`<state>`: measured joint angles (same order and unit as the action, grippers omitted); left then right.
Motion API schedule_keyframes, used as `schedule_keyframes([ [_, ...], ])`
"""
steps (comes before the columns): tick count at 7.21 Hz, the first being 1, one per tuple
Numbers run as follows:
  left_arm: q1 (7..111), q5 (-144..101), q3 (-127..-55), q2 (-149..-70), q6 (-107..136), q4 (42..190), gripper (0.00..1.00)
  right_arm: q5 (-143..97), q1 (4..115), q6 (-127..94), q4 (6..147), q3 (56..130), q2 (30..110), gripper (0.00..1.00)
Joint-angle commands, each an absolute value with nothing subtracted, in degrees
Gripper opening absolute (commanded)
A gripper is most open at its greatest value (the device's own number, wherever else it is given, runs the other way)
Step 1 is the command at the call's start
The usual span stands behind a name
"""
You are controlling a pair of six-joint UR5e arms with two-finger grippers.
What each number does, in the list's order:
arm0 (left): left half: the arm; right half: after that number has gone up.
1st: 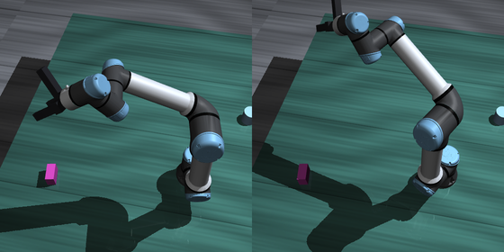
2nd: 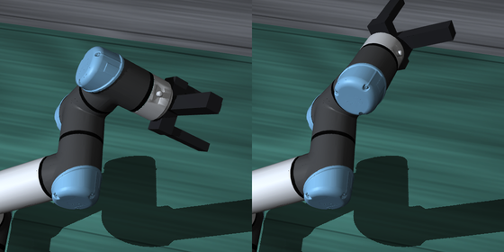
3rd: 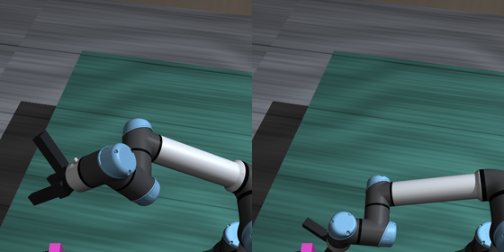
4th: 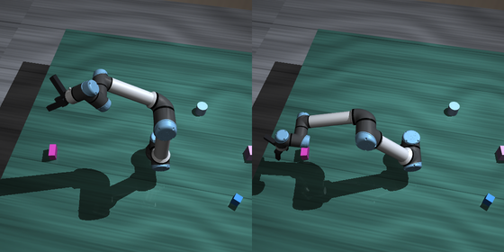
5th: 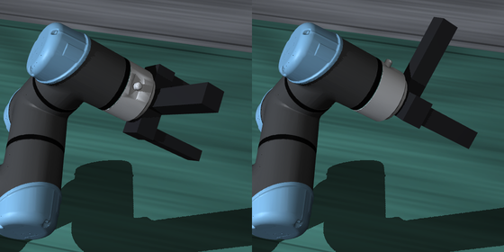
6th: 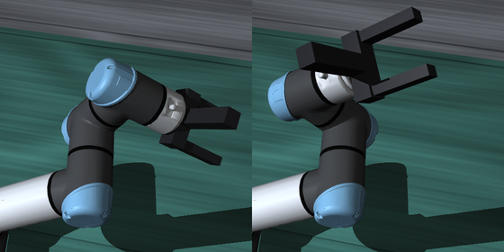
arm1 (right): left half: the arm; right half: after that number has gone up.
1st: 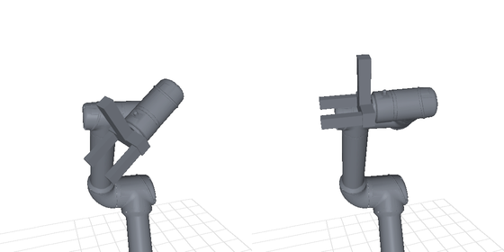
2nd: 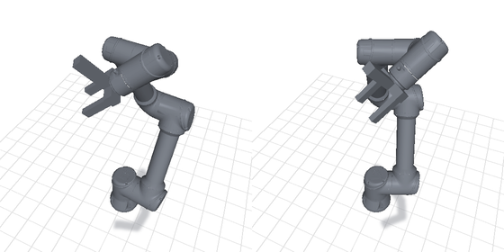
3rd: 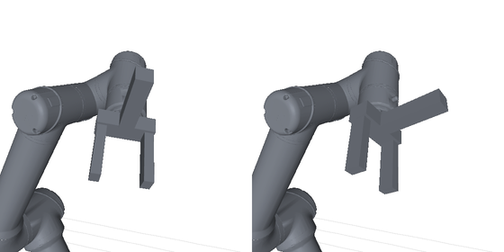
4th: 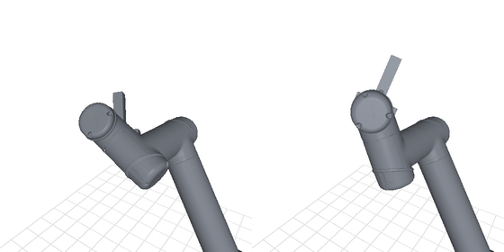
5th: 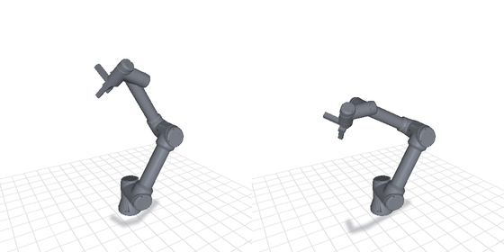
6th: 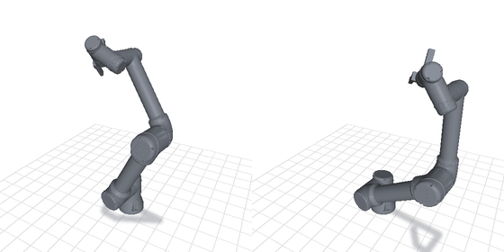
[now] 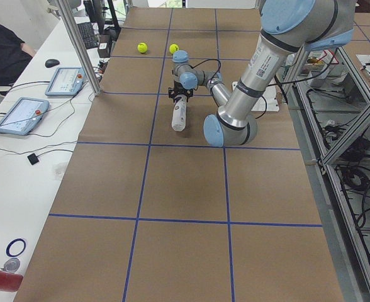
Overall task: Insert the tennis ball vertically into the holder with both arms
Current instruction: 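Lift and rotate the can upright with the left gripper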
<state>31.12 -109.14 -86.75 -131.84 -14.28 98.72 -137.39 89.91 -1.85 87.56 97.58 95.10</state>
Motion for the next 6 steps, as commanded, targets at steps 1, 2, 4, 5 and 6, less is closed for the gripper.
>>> schedule_keyframes([
  [1,31.3,-108.6,-88.3,-133.7,-13.8,98.5,0.67,-137.5,89.9,-1.8,87.5,97.7,95.0,0.99],
  [2,31.5,-108.6,-90.9,-133.7,-13.7,98.4,0.66,-137.5,89.9,-1.8,87.5,97.7,95.0,0.99],
  [4,31.8,-108.7,-96.0,-133.7,-8.7,99.0,0.58,-137.5,90.1,-1.8,87.5,98.3,95.0,0.99],
  [5,31.9,-108.7,-98.1,-133.7,-3.9,103.4,0.59,-137.6,90.1,-1.8,87.6,99.2,95.1,0.99],
  [6,32.0,-108.5,-98.2,-133.4,6.3,112.6,0.59,-137.6,90.1,-1.8,87.6,99.7,95.2,0.99],
])
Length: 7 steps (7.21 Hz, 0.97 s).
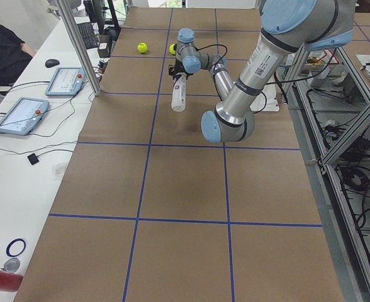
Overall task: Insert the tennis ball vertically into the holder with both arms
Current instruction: 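Lift and rotate the can upright with the left gripper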
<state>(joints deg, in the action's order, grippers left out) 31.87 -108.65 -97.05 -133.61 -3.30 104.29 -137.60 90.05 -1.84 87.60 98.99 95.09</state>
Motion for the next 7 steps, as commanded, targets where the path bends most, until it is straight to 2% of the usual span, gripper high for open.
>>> schedule_keyframes([
  [1,32.1,-106.3,-97.8,-132.6,14.7,124.5,0.59,-137.6,90.1,-1.8,87.6,99.6,94.9,0.99],
  [7,32.3,-94.5,-96.4,-123.5,29.4,160.0,0.59,-137.5,89.9,-1.9,87.5,100.7,94.2,0.99],
])
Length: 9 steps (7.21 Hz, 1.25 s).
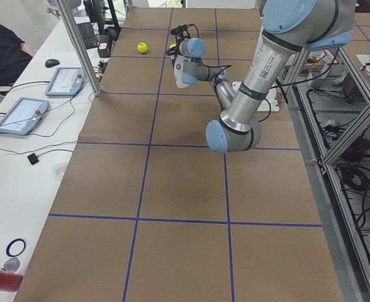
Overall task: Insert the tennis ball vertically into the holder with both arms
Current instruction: 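Lift and rotate the can upright with the left gripper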
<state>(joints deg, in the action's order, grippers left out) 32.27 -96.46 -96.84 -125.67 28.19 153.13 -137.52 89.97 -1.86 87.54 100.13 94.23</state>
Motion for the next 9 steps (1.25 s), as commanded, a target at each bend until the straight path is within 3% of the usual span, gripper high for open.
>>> schedule_keyframes([
  [1,32.3,-92.0,-95.0,-122.0,29.4,165.8,0.59,-137.5,89.9,-1.9,87.5,100.9,94.2,0.99],
  [4,31.6,-87.8,-83.2,-121.0,31.9,187.1,0.59,-137.4,89.9,-1.8,87.5,100.8,93.7,0.99],
  [7,31.5,-86.1,-80.9,-121.7,35.6,194.3,0.59,-137.4,89.9,-1.8,87.5,100.7,93.7,0.99],
  [9,31.0,-86.0,-74.7,-121.8,35.5,200.2,0.59,-137.4,89.9,-1.8,87.5,100.6,93.7,0.99],
])
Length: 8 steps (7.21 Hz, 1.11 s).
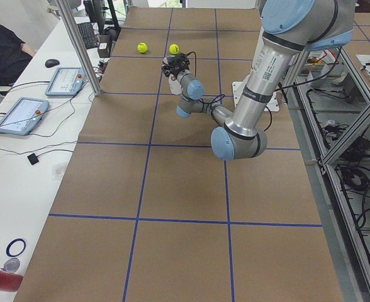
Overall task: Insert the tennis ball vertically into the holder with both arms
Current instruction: 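Lower the upright can onto the table with the left gripper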
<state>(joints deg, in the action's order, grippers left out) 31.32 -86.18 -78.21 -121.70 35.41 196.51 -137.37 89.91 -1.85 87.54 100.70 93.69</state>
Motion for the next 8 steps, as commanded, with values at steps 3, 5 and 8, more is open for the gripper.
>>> schedule_keyframes([
  [3,30.2,-85.3,-73.7,-122.0,35.0,201.7,0.59,-137.4,89.9,-1.8,87.5,100.5,93.7,0.99],
  [5,30.2,-85.3,-72.6,-121.9,34.9,201.8,0.59,-137.5,89.9,-1.8,87.5,100.7,93.7,0.99],
  [8,30.1,-85.3,-72.6,-121.7,34.8,202.0,0.6,-137.5,89.9,-1.8,87.5,100.6,93.7,0.99],
])
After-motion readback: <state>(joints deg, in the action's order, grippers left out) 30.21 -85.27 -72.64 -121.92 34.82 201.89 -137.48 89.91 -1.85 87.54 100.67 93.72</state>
